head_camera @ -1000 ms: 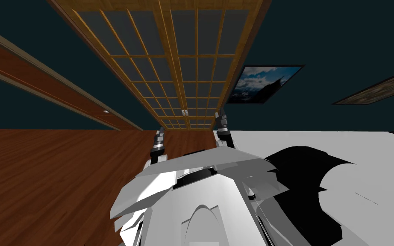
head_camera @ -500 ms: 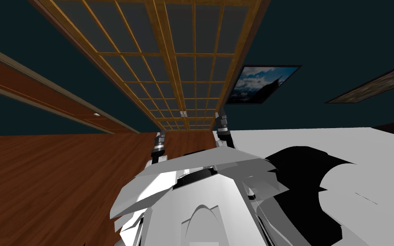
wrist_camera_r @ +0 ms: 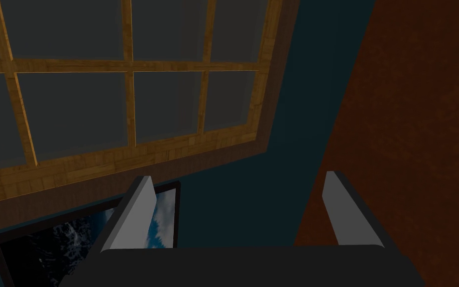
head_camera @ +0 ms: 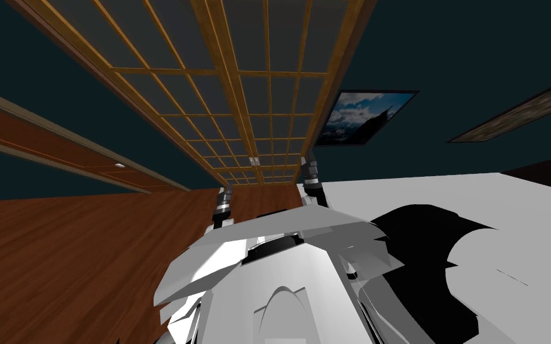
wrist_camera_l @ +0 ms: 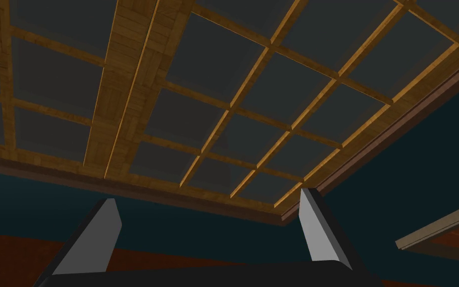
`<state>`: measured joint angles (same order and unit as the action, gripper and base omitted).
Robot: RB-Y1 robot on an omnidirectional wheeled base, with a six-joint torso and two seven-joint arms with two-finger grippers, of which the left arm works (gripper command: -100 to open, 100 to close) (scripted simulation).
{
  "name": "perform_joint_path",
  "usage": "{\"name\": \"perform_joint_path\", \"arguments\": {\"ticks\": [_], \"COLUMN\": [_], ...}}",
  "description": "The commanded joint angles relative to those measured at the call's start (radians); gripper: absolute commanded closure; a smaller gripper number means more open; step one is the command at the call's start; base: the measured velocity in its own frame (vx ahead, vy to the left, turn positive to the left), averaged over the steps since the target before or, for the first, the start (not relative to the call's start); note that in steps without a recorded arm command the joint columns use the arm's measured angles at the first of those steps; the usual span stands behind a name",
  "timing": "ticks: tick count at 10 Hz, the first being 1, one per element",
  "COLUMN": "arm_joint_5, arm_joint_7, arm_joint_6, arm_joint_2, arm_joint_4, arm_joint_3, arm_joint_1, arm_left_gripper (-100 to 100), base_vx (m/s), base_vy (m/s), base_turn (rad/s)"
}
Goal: Pull the door open
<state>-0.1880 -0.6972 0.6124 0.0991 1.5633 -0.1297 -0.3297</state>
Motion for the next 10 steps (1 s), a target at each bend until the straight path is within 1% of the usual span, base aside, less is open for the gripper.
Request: {"name": "perform_joint_path", "arguments": {"ticks": [1, 6, 10], "arm_joint_5": [-0.005, -0.022, -0.034], "arm_joint_7": [-0.031, -0.117, -0.185], "arm_joint_6": [0.014, 0.05, 0.078], "arm_joint_2": [0.002, 0.007, 0.009], "arm_joint_4": [-0.042, -0.153, -0.24], "arm_joint_3": [-0.009, -0.032, -0.051], "arm_joint_1": [0.014, 0.043, 0.066], "arm_left_gripper": [-100, -100, -100], "base_vx": [0.108, 0.102, 0.095], "base_vy": [0.007, 0.001, 0.019], "base_turn": [-0.074, -0.073, -0.072]}}
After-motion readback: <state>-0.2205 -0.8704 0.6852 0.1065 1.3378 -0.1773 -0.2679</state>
